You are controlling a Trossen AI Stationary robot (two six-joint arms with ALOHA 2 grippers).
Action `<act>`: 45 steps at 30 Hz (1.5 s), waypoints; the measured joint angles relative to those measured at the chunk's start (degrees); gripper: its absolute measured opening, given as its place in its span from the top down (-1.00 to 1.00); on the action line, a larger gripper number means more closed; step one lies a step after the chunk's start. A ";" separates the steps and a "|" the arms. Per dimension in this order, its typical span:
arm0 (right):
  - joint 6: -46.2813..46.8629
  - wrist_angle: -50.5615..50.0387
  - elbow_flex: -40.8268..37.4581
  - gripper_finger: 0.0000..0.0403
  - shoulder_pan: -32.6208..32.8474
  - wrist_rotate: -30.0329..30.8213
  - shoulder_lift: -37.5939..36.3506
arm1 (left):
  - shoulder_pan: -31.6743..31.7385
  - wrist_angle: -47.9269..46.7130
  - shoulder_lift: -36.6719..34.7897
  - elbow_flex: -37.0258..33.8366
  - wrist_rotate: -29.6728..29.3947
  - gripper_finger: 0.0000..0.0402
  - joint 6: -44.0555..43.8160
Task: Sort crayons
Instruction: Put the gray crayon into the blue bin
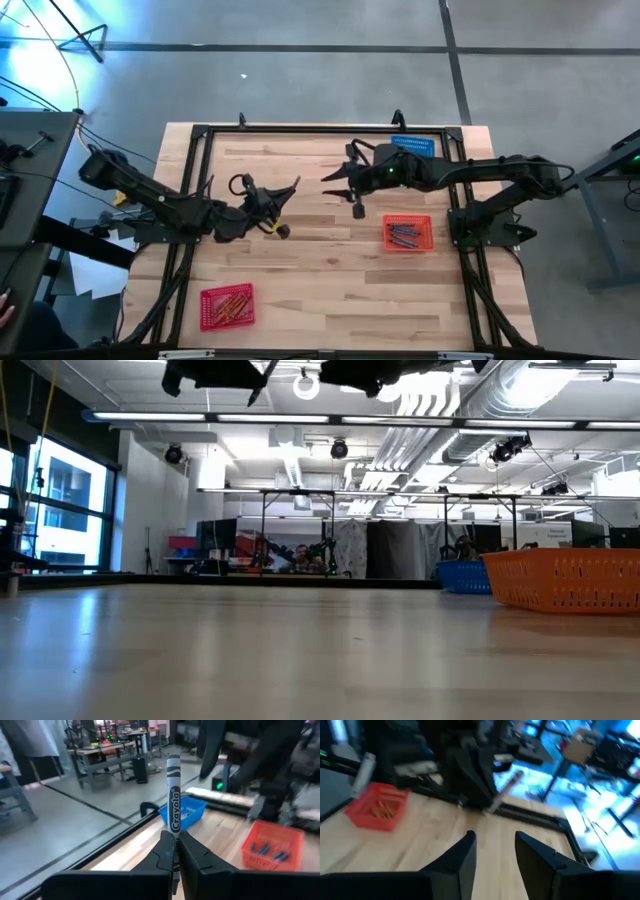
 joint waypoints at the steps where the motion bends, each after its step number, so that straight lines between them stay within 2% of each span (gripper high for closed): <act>1: -0.34 0.73 0.00 0.36 -0.02 -0.81 -0.03 | -0.55 -0.15 0.16 -0.07 -1.11 1.00 0.64; 8: 0.09 5.09 0.02 0.36 -1.01 -9.73 0.79 | -2.40 3.90 2.41 -0.07 -4.59 1.00 2.75; 13: 1.45 10.86 0.04 0.36 -1.25 -10.06 3.61 | -2.44 12.86 5.74 -0.07 -4.63 1.00 6.99; 21: 2.51 14.67 0.00 0.36 -1.40 -11.82 5.68 | -2.44 27.43 11.60 -0.07 -4.09 1.00 17.46; 30: 4.07 15.58 0.00 0.36 -1.40 -12.22 5.68 | -2.40 31.30 12.95 -0.07 -0.81 1.00 17.20; 36: 5.13 16.12 0.00 0.36 -1.25 -12.22 5.68 | -1.72 31.29 13.00 -0.07 0.28 1.00 17.17; 45: 5.45 16.23 0.00 0.38 0.42 -12.03 5.68 | 1.05 31.25 13.00 -0.07 4.96 1.00 16.49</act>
